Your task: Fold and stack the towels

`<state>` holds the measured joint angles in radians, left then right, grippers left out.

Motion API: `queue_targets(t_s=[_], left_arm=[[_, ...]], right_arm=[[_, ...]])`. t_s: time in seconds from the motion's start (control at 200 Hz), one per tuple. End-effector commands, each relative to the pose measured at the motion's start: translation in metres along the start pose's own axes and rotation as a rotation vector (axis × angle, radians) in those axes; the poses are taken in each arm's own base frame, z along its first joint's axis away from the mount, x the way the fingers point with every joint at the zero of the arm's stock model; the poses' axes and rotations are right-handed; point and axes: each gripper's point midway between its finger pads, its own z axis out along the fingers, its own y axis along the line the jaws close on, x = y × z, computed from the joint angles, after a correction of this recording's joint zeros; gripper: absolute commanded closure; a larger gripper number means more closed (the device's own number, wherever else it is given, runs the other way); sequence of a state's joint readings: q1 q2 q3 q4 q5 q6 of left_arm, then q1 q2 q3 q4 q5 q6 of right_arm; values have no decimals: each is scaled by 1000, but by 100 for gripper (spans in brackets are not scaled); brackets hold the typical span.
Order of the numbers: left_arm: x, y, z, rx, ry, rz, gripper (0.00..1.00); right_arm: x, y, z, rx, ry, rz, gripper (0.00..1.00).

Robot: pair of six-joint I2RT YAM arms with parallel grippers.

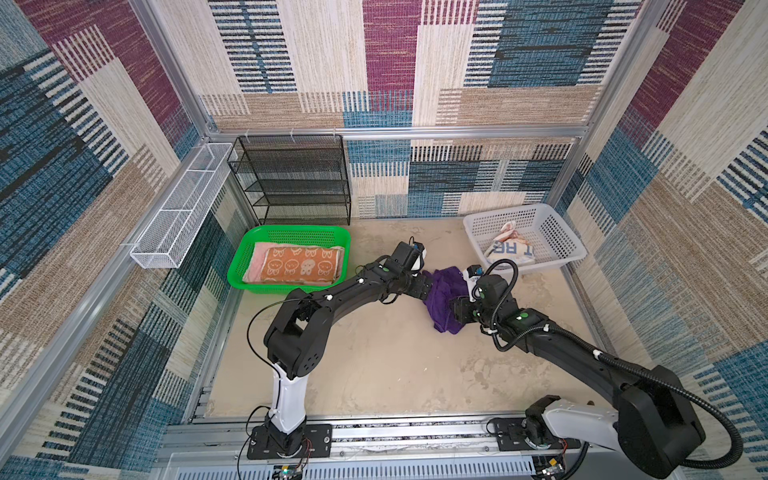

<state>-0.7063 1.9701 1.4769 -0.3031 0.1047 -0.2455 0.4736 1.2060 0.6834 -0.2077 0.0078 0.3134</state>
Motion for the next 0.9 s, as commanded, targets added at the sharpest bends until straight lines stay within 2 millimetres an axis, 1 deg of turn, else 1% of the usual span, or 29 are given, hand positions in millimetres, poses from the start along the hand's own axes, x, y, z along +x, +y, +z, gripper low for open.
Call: queue_targets(t_s=[0.0, 0.07, 0.185, 0.215, 0.265, 0.29, 0.396, 0.416, 0.446, 0.571, 0.621, 0.641, 0.681, 0.811, 0.896], left_arm=[[7, -12, 4, 39, 33, -27, 19], [11, -16, 7, 45, 42, -23, 22], [16, -20, 13, 55, 56, -21, 35], [16, -22, 13, 63, 56, -19, 42], [17, -23, 13, 66, 56, -18, 58], [17, -24, 13, 69, 53, -16, 65], [19, -24, 11, 71, 46, -18, 88], [19, -24, 10, 72, 42, -17, 94], [19, -25, 9, 73, 39, -17, 100], [20, -31, -3, 112, -11, -9, 100], [22, -35, -10, 142, -48, 0, 100], [19, -38, -14, 157, -75, 4, 100], [23, -41, -20, 183, -105, 9, 100], [34, -50, -40, 247, -189, 24, 100], [46, -53, -44, 264, -195, 24, 100]], right_arm=[[-14, -9, -2, 57, -64, 26, 43], [-13, -8, 3, 54, -52, 28, 43], [-12, -4, 10, 33, -40, 36, 43], [-13, -2, 11, 25, -42, 38, 44], [-16, 1, 13, 11, -50, 43, 44], [-17, 2, 13, 7, -53, 44, 44], [-29, 8, 13, -16, -85, 44, 44], [-31, 9, 13, -18, -90, 42, 44], [-35, 10, 13, -21, -98, 39, 44], [-49, 12, 18, -12, -116, 24, 44], [-53, 14, 21, -9, -115, 16, 44], [-55, 14, 23, -9, -113, 14, 44], [-57, 15, 27, -9, -106, 11, 43], [-57, 21, 43, -33, -58, -4, 42], [-54, 30, 54, -76, -21, -11, 43]])
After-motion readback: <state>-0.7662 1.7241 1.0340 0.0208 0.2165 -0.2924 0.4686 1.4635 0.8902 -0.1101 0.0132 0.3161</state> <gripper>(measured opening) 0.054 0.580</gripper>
